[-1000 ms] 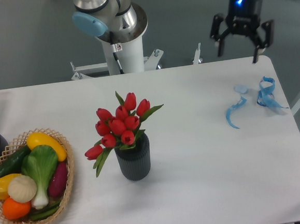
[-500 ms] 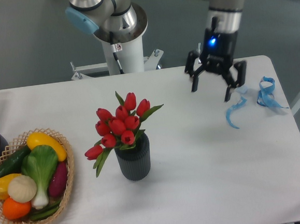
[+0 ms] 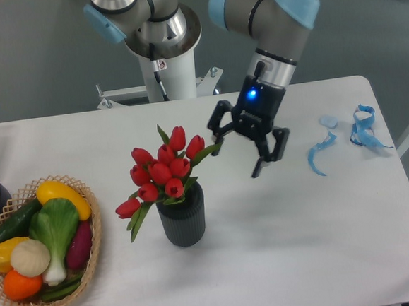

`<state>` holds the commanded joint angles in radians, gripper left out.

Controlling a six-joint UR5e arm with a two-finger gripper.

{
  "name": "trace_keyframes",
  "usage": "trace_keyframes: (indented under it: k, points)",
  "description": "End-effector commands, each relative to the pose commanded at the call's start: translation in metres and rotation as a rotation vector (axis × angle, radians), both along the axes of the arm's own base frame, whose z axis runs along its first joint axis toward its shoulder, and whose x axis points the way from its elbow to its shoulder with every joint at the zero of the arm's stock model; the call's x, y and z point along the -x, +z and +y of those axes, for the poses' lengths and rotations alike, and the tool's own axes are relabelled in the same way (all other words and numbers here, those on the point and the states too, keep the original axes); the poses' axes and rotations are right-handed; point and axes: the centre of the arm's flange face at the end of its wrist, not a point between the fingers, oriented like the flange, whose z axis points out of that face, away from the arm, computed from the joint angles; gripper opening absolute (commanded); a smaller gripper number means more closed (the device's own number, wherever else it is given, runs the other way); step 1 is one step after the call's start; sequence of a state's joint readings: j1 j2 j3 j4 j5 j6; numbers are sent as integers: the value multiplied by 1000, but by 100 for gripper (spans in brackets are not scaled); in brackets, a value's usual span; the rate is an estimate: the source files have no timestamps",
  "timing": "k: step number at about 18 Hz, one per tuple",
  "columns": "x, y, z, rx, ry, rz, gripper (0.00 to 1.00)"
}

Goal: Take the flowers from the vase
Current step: 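Move the open gripper toward the tulip stems above the black vase, then close the gripper around the tulip stems at the vase rim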

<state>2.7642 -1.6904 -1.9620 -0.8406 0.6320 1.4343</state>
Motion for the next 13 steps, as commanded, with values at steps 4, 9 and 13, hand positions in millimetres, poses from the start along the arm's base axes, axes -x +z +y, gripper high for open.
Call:
trace_keyframes:
  k: [4,9,13]
  points:
    - [-20,-9,10,-6,-53,1,100]
    - [-46,-17,24,-1,-101,-18,100]
    - [-56,-21,34,1,-129,-26,100]
